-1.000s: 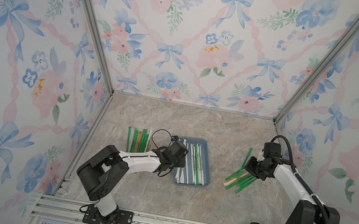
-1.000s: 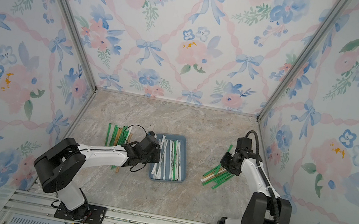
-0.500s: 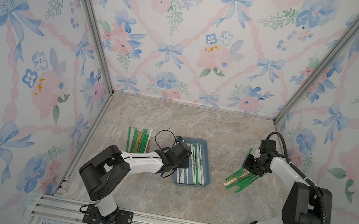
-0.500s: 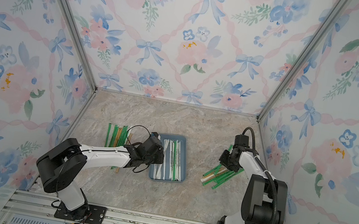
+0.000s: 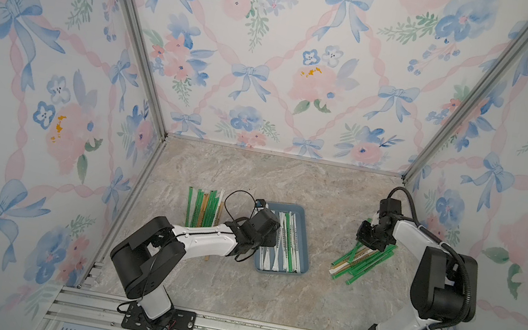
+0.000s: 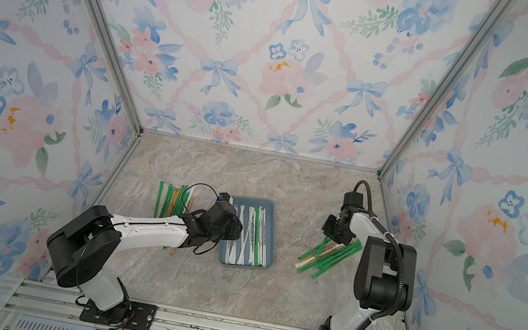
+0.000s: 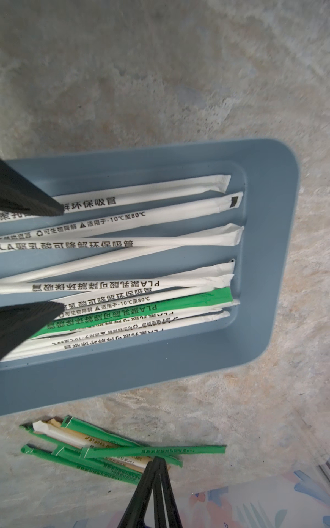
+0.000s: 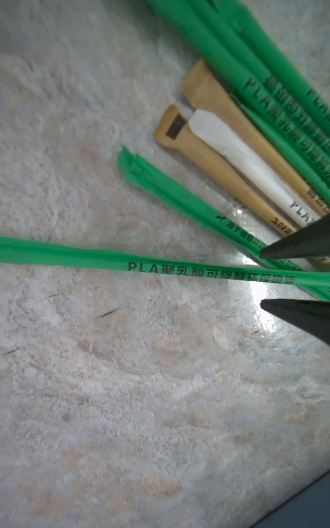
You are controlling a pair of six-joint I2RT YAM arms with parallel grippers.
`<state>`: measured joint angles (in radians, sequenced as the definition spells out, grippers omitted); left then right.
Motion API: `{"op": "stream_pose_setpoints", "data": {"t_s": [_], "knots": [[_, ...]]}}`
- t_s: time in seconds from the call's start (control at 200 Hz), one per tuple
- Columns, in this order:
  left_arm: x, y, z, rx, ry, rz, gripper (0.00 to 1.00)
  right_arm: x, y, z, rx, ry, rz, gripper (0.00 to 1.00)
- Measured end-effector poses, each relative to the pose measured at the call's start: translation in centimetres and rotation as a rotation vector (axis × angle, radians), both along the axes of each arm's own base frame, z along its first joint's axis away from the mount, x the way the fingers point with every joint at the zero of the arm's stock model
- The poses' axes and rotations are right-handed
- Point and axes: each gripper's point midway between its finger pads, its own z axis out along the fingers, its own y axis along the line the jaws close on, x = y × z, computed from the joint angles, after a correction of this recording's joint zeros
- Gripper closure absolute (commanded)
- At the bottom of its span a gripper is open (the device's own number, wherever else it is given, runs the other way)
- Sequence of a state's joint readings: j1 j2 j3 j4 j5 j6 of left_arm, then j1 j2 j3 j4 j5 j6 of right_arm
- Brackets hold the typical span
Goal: Put the straws into the storage box
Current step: Pick up the straw from the center of the board.
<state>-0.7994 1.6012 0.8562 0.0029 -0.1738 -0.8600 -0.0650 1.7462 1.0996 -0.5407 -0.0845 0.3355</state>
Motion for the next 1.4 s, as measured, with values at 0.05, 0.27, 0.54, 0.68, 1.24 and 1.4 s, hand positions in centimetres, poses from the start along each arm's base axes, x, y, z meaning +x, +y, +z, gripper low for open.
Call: {"op": "stream_pose_setpoints", "data": {"t_s": [0.05,0.27,0.54,0.68,1.24,1.4], "knots": [[0.1,0.1,0.2,0.000,-0.008,0.003,0.48,0.3,-0.1,0.0,-0.009,0.000,0.006,0.74],[0.2,0.4,0.7,0.008,-0.029,0.008,0.48,0.8,-0.4,-0.8,-0.027,0.023,0.026,0.77],[0.2,1.7,0.4,0.023,-0.029,0.029,0.48,0.8,-0.6,-1.8,-0.041,0.060,0.049,0.84],[0.4,2.6,0.7,0.024,-0.038,0.047,0.48,0.7,-0.5,-1.8,-0.042,0.062,0.057,0.91],[1.2,7.7,1.0,0.041,-0.061,0.143,0.49,0.5,7.0,7.5,0.114,-0.157,0.141,0.93],[1.9,9.7,2.3,0.038,-0.093,0.185,0.48,-0.9,14.6,9.3,0.230,-0.194,0.280,0.93]]}}
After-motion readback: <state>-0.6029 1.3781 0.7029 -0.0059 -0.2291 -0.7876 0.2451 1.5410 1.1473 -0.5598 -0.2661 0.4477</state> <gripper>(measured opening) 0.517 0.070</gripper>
